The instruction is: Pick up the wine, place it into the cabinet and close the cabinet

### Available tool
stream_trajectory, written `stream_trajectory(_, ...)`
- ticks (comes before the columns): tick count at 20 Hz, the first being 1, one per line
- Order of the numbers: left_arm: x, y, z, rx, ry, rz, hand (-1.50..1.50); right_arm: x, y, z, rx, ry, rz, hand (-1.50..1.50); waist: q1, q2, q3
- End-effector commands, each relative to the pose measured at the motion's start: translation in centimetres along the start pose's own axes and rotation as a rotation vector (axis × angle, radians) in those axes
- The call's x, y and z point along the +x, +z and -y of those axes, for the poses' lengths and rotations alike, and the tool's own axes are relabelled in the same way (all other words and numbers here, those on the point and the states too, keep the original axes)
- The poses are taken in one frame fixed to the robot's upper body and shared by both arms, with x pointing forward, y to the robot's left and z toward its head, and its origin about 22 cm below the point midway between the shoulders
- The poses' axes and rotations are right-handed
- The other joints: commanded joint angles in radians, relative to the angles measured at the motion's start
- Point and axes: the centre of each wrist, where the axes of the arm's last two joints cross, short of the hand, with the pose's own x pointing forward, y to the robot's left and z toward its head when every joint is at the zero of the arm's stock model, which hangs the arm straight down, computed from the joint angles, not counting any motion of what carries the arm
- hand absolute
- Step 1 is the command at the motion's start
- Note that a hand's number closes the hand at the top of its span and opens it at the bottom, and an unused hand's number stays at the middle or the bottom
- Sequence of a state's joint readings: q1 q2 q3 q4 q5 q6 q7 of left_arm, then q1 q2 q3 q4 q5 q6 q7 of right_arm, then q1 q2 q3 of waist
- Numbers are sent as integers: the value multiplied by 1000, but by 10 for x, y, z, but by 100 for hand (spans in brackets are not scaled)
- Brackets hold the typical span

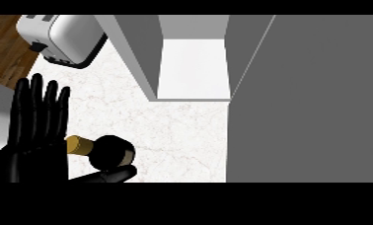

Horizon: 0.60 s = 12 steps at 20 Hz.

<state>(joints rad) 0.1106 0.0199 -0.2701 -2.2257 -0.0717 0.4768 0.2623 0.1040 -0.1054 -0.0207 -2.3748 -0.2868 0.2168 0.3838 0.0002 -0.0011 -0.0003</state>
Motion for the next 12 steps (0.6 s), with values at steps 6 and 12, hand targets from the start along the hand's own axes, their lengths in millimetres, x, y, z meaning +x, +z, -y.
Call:
stream_trajectory(6,-16,7,-16,64,-30,-2,-150,-1,2,-7,-3,-1,22,-150,-1,0,0)
stream_trajectory(12,-23,10,-57,88,-78,-44,-150,2,6,0,-9,9,-6,-150,1,0,0)
